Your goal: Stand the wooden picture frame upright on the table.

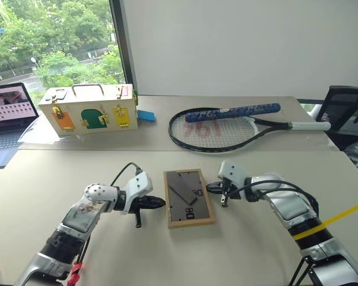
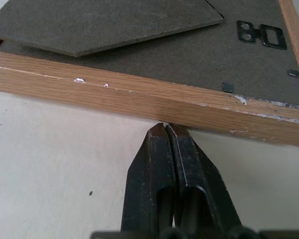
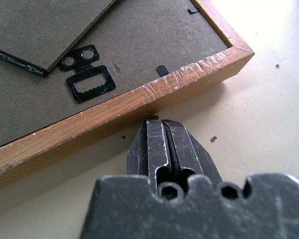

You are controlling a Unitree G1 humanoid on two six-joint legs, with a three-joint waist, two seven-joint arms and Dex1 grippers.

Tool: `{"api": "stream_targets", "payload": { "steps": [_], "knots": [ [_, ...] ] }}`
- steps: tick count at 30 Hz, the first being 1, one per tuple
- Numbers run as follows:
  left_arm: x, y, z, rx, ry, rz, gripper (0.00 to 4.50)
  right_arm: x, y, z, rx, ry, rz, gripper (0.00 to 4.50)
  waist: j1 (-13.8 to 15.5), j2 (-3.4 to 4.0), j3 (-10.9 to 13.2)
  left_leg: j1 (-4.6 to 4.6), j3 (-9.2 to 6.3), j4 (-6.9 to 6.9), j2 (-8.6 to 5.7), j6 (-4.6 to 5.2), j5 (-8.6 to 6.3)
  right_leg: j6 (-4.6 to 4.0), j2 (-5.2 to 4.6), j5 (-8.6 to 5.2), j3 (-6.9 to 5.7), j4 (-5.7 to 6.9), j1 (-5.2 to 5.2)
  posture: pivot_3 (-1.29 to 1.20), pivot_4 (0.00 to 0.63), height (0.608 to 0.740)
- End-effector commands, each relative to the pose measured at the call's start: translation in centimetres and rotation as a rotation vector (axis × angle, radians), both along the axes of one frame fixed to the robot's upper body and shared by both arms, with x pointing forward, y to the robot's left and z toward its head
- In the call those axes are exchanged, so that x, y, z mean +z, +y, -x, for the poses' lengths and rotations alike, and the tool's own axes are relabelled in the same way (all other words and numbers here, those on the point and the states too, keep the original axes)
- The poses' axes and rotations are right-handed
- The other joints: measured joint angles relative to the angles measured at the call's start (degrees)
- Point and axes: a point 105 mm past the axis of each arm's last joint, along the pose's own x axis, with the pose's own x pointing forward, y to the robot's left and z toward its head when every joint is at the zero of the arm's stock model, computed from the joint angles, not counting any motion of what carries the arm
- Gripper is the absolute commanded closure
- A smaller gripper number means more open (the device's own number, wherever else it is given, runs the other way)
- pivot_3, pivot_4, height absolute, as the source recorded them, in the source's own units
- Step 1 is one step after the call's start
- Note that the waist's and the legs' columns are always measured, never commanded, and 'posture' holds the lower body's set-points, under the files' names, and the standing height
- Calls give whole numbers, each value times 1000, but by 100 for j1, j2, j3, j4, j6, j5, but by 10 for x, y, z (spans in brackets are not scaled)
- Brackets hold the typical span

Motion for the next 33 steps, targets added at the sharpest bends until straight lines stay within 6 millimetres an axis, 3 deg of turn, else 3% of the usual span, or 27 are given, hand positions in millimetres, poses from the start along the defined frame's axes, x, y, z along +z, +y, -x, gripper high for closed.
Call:
{"api": "stream_targets", "payload": {
  "steps": [1, 8, 13, 18, 26, 33],
  "knots": [
    [-6, 20, -2, 62, 4, -62, 4411, 7, -6, 4, 11, -7, 25, 4500, -20, 0, 0, 0, 0, 0, 0, 0, 0, 0, 0, 0, 0, 1, 0, 0, 150, 722],
    [-10, 33, -7, 178, 68, -45, 4411, 8, -22, 21, 2, 62, 46, 4500, -36, 1, -1, 18, 0, 0, 0, 0, 0, 25, 0, -14, 2, 7, 13, 0, 150, 722],
    [-9, 8, -1, 148, 113, 18, 4411, 5, -17, 47, 64, 147, 55, 4500, -30, 2, -1, 19, 1, 1, 0, 1, 1, 27, 0, -16, 4, 11, 15, 0, 150, 722],
    [-6, -7, -2, 153, 94, 39, 4411, 4, 4, 64, 118, 205, -1, 4500, 72, 1, -2, 17, 2, 12, 0, 1, 1, 29, -1, -16, 3, 11, 19, 0, 150, 722],
    [-5, -7, -5, 152, 76, 24, 4411, -6, -2, 61, 83, 210, 37, 4500, 115, 0, -2, 16, 2, 14, -1, 1, 1, 29, -1, -16, 3, 9, 19, 0, 150, 722],
    [-12, 23, 7, 171, 116, -41, 4411, -3, -41, 39, -35, 156, 108, 4500, 72, 0, -5, 20, 2, 10, 0, 1, 1, 29, -1, -16, 3, 7, 19, 0, 150, 722]
  ]
}}
